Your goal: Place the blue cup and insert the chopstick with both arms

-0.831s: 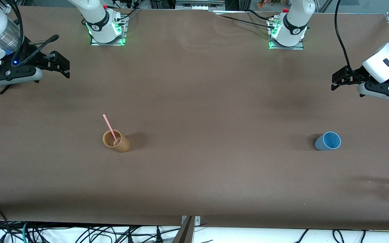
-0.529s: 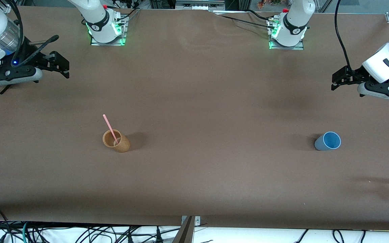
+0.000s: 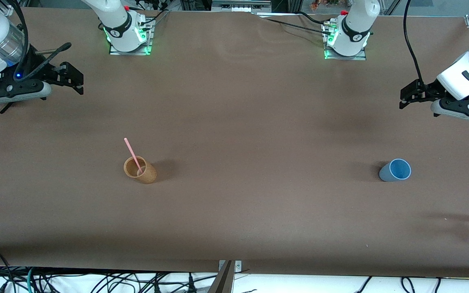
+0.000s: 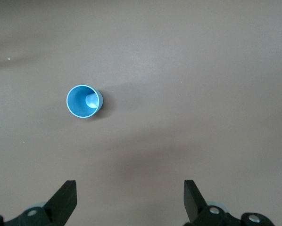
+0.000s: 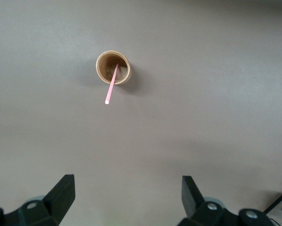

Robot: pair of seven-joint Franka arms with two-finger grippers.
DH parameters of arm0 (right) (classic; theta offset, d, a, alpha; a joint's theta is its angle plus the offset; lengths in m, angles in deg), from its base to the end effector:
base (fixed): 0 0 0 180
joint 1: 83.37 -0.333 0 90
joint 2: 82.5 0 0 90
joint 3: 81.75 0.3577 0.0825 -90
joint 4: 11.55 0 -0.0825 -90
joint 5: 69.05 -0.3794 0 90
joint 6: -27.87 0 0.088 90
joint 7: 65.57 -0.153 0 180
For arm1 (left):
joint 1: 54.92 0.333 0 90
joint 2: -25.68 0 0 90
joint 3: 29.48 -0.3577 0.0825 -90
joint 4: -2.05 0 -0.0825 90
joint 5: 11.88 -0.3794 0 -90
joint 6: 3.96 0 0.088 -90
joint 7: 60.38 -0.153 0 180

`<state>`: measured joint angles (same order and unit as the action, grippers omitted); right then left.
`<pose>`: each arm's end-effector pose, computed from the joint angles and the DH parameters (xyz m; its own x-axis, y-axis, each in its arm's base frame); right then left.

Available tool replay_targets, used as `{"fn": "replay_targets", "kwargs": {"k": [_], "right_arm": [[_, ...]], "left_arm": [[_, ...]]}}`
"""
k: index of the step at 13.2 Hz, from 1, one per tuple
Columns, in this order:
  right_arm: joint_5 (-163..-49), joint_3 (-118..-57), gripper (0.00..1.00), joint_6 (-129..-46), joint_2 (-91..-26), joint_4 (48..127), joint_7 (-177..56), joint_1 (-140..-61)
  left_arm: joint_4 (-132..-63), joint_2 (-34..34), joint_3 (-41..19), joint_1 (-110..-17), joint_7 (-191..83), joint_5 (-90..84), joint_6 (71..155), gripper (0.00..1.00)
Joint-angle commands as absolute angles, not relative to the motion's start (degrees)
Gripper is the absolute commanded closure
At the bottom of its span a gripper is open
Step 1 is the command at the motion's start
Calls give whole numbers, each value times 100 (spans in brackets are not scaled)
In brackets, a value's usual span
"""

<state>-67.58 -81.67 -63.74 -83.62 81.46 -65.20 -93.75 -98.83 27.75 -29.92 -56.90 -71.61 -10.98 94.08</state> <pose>0.5363 0.0951 0.6088 0.9820 0.1886 -0.0051 0.1887 -0.9817 0.0256 0.5428 -0.0167 0.5627 0.9757 -0.2189 -0.0101 -0.2187 -0.9756 0.0181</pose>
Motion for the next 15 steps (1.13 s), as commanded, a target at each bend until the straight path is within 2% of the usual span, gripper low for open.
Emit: {"fn": "replay_targets", "kwargs": {"k": [1,15], "right_arm": [[-6642,-8157,0,-6344,-8329,8038,-6478,-9409],[-6615,-8166,0,-6345,-8329,8038,-6478,-9400]], "left_arm": [[-9779,2770,-2939,-5659,-7137,-1240,9299,0],[-9788,2647,-2983,-5431,-7198,-1240,9070,0]]}}
